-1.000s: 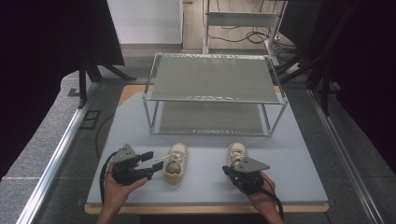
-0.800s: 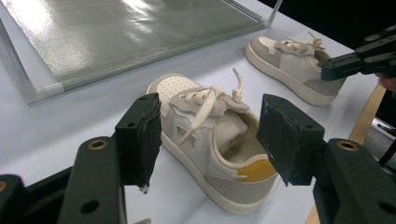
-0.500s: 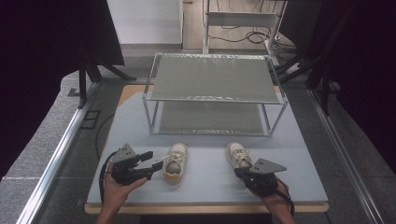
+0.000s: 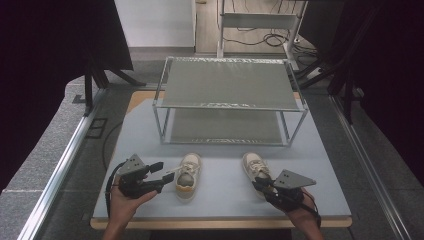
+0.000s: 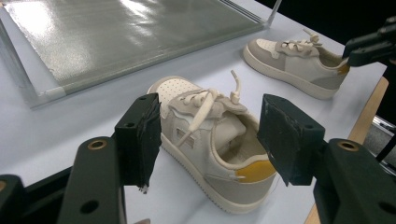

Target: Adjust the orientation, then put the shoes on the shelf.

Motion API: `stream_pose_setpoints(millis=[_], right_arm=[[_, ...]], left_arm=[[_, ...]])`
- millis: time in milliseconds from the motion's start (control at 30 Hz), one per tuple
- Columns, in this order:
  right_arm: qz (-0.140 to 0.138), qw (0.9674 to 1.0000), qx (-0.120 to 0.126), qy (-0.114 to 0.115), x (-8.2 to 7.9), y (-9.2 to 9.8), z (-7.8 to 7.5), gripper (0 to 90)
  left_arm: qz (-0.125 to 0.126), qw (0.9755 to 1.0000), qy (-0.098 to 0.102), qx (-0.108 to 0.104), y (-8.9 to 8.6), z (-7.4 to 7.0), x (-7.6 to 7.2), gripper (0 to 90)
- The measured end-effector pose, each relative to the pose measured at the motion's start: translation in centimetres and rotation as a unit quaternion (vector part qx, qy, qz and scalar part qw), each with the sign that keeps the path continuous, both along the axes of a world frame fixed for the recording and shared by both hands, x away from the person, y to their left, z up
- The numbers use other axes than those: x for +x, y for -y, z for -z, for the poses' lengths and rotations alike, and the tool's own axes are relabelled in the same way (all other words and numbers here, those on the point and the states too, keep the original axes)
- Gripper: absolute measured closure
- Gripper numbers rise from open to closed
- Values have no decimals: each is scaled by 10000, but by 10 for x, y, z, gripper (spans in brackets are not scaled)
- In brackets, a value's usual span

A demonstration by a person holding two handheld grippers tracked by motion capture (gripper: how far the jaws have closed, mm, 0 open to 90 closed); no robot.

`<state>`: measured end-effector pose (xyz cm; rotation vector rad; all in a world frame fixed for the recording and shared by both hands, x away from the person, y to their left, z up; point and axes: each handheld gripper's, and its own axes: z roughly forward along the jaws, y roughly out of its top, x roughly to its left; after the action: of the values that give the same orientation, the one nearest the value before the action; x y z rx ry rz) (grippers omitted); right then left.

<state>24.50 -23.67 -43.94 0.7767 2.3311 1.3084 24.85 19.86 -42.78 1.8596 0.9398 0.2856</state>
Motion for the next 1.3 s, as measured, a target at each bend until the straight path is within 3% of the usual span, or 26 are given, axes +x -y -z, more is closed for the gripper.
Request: stream_pose_setpoints(millis=[133,367,600,800,1033,1167,1200,1233,1267,1300], right_arm=[[-47,9999,64,101,0,9,-4,696],[-43,9998,146,87,3,16,-7,549],[-179,9997,155,-3,9,20,-9,522],[-320,9994,34,-134,9,29,-17,520],[-572,9971,-370,-348,8,36,-15,515],[-794,9941,-571,-469,12,36,-13,508],[-850,9934,-593,-493,13,36,-13,508],[-917,9924,-628,-521,15,35,-13,509],[-917,9924,-628,-521,15,35,-13,509],[-996,9912,-673,-554,16,35,-13,510]], left_arm=[[11,10000,20,2,0,-1,-1,394],[72,10000,34,37,1,-4,0,393],[221,9997,31,77,6,-7,4,392],[541,9984,47,159,16,-9,6,391],[973,9947,-86,319,23,-6,7,391],[1388,9888,-128,531,31,-7,12,391],[1388,9888,-128,531,31,-7,12,390],[1611,9842,-161,718,34,-6,14,390],[1611,9842,-161,718,34,-6,14,390],[1683,9822,-194,811,36,-5,15,390]])
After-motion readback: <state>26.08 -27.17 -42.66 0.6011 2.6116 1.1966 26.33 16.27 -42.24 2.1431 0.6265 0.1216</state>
